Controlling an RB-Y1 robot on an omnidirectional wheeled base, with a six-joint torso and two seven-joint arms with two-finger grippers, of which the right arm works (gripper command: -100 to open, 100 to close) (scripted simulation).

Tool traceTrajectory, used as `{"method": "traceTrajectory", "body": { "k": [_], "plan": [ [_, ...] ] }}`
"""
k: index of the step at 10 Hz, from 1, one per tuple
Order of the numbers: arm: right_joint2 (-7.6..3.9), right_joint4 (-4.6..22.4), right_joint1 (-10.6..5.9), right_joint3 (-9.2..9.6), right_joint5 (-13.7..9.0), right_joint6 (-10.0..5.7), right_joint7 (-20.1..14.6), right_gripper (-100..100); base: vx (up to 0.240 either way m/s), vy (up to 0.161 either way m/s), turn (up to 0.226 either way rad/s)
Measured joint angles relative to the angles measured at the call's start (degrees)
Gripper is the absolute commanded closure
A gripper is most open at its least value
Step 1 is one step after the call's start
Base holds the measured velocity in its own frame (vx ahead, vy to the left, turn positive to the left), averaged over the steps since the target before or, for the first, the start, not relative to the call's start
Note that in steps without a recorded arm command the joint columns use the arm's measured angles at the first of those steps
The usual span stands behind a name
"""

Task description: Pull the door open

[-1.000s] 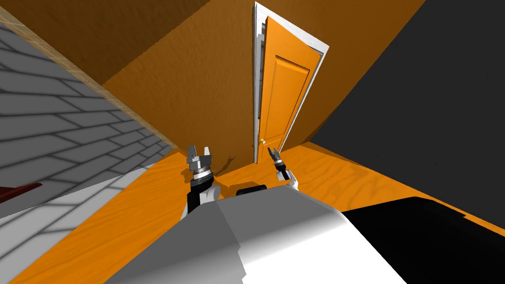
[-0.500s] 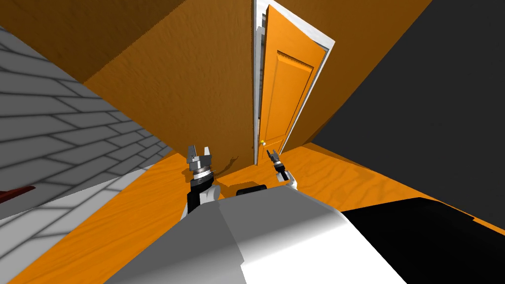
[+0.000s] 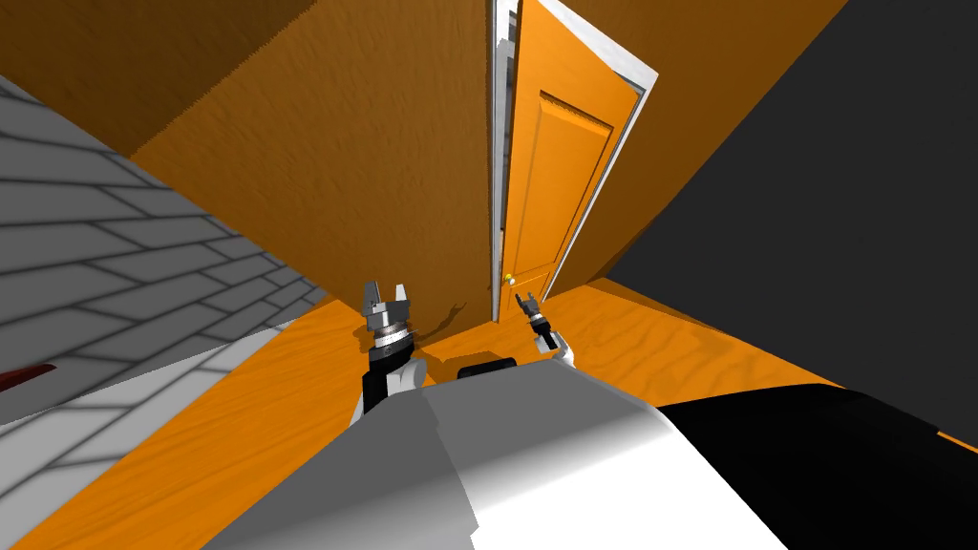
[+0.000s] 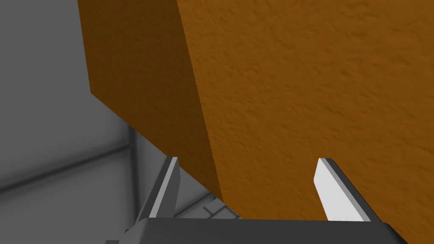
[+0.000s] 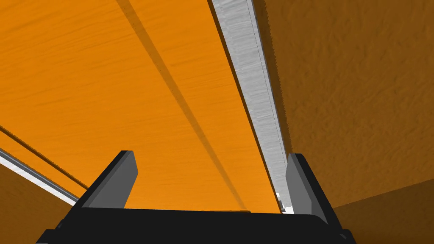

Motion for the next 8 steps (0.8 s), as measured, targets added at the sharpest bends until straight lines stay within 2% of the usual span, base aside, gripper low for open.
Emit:
{"method": "traceTrajectory", "body": {
  "k": [4,5,8],
  "plan": [
    [-0.20,6.5,-2.07,-0.42,1.2,-1.51,4.3,-100,0.099,-0.038,0.014],
    [-0.35,7.4,-2.02,-0.44,1.5,-1.77,5.1,-100,0.064,-0.024,0.003],
    [-0.63,11.0,-3.41,-0.77,2.0,-2.67,7.0,-100,0.066,-0.019,0.011]
  ]
}}
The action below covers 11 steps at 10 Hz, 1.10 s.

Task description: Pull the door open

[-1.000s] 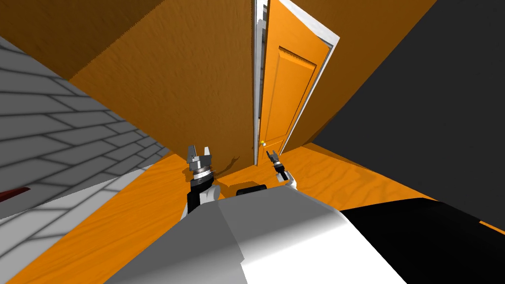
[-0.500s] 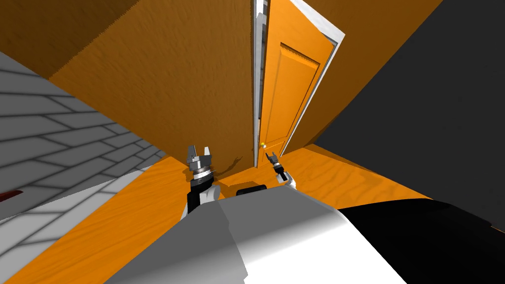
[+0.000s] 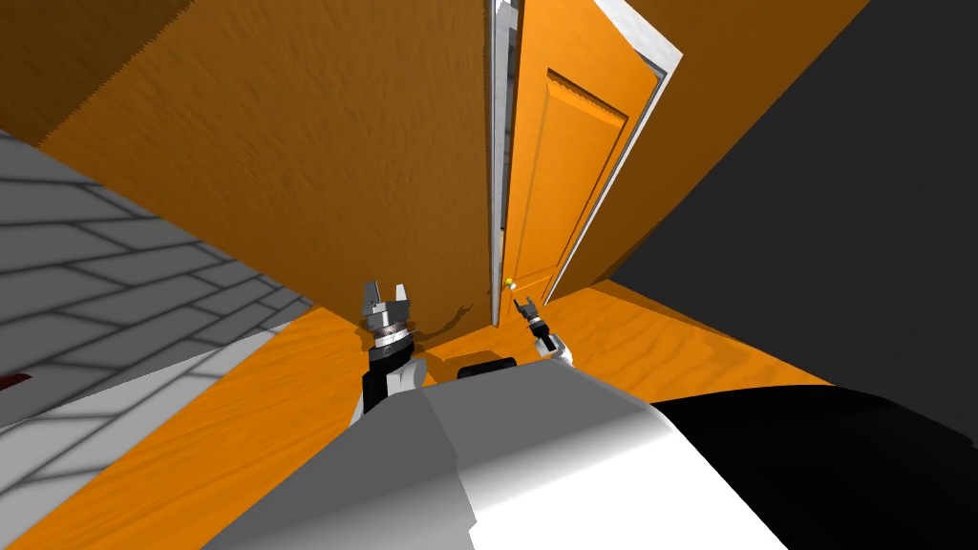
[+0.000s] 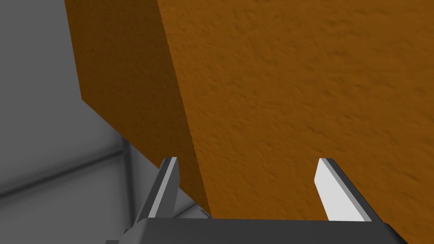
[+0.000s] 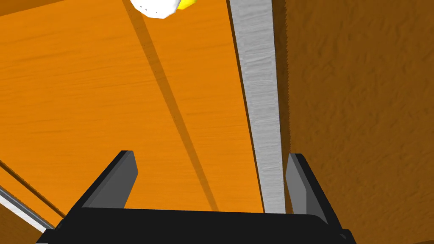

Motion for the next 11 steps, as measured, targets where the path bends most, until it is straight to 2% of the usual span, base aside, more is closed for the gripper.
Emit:
{"method": "traceTrajectory", "body": {
  "k": [3,11],
  "plan": [
    [0.07,5.3,-1.87,-0.38,0.9,-1.29,3.4,-100,0.109,-0.038,0.017],
    [-0.48,14.6,-4.62,-1.00,2.7,-3.46,9.5,-100,0.082,-0.026,0.009]
  ]
}}
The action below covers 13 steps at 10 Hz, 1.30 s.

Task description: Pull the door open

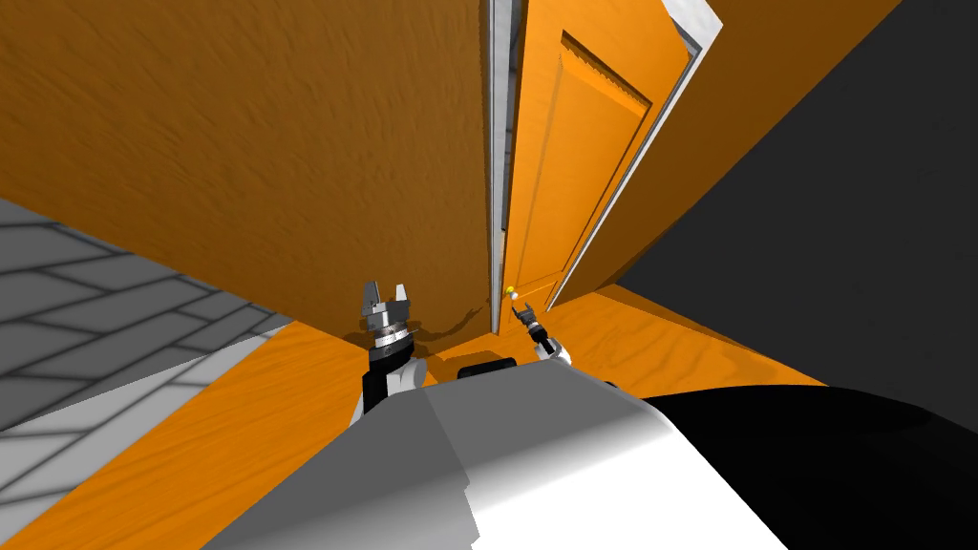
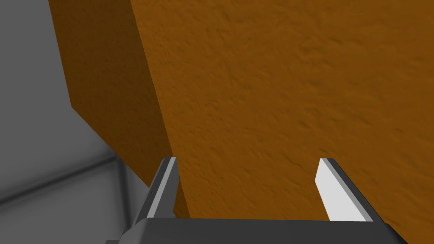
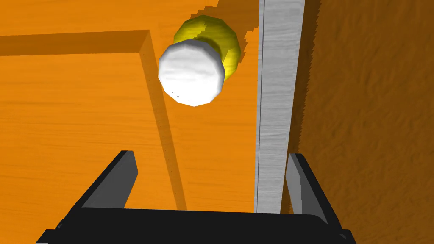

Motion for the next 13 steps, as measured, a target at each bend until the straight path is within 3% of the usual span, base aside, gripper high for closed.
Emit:
{"method": "traceTrajectory", "body": {
  "k": [3,5,8,9,11,12,13],
  "plan": [
    [-0.22,3.9,-1.33,-0.32,0.5,-0.98,2.2,-100,0.061,-0.020,0.006],
    [-0.64,4.1,-0.60,-0.89,0.1,-1.60,2.4,-100,0.113,0.073,0.208],
    [-3.50,5.9,0.56,-2.66,-1.5,-3.95,1.2,-100,0.139,0.071,0.146],
    [-4.08,7.2,0.40,-3.22,-2.0,-4.76,1.2,-100,0.144,0.034,0.202],
    [-6.34,11.2,-0.06,-4.82,-3.3,-7.52,1.0,-100,0.141,0.026,0.104],
    [-6.44,10.2,0.58,-4.94,-3.5,-7.40,0.8,-100,0.043,0.003,-0.001],
    [-6.42,10.0,0.66,-4.94,-3.5,-7.22,0.7,100,0.000,0.000,0.000]
  ]
}}
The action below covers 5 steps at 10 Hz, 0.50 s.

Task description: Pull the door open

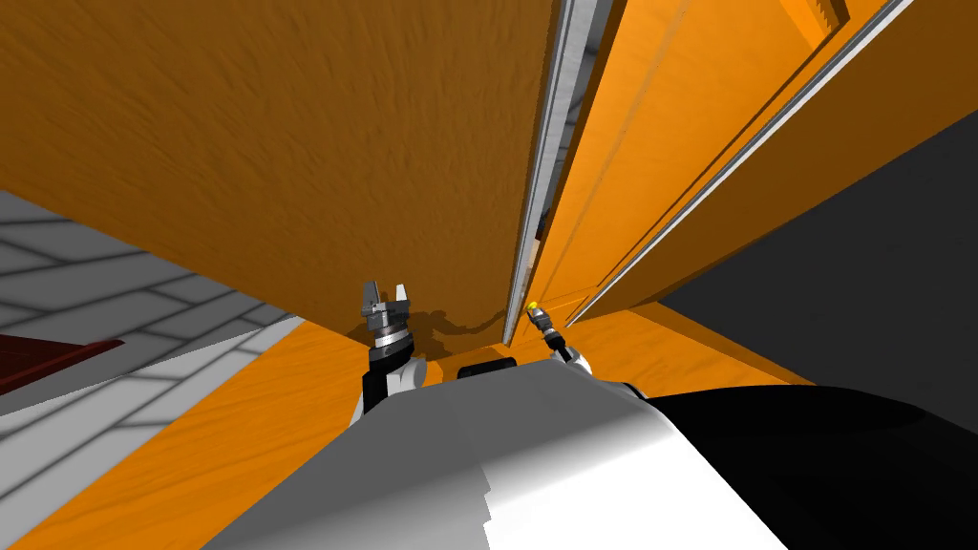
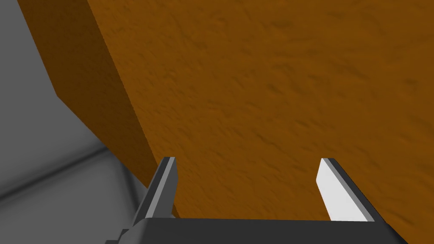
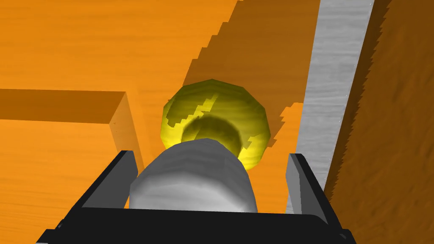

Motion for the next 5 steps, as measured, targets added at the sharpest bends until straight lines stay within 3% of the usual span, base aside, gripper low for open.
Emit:
{"method": "traceTrajectory", "body": {
  "k": [5],
  "plan": [
    [-0.15,0.2,-0.12,-0.06,0.0,-0.06,0.1,100,-0.006,-0.003,0.003]
  ]
}}
